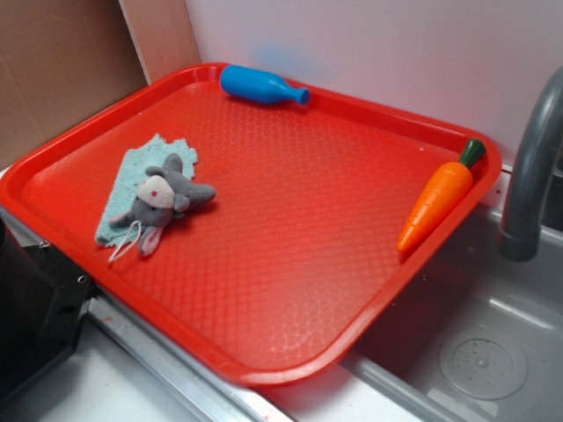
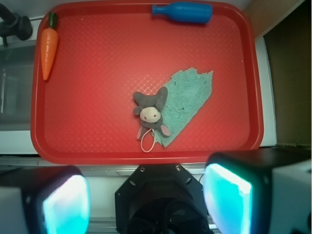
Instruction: Grab the gray animal.
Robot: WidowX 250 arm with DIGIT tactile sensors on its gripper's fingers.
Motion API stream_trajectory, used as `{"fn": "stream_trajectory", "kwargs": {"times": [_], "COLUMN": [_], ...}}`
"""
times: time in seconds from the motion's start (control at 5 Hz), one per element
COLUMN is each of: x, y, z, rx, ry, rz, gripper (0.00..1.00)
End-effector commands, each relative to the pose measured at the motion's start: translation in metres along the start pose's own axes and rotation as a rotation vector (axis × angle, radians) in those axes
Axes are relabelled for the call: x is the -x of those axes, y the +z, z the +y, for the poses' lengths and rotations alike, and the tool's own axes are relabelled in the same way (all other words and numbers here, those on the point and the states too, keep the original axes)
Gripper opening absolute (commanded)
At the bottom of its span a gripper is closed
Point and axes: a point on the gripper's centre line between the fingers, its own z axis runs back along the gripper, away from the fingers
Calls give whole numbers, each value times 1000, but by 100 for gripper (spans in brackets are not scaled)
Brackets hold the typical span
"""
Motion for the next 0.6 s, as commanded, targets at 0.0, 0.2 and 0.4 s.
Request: {"fn": "stream_trajectory", "kwargs": {"times": [0.0, 0.2, 0.4], "x": [12, 6, 9], "y": [-4, -12, -24], "z": [14, 27, 27], "rx": [21, -14, -56], "ry": [23, 51, 99], "rz": [-44, -23, -5], "gripper": [100, 100, 100]}}
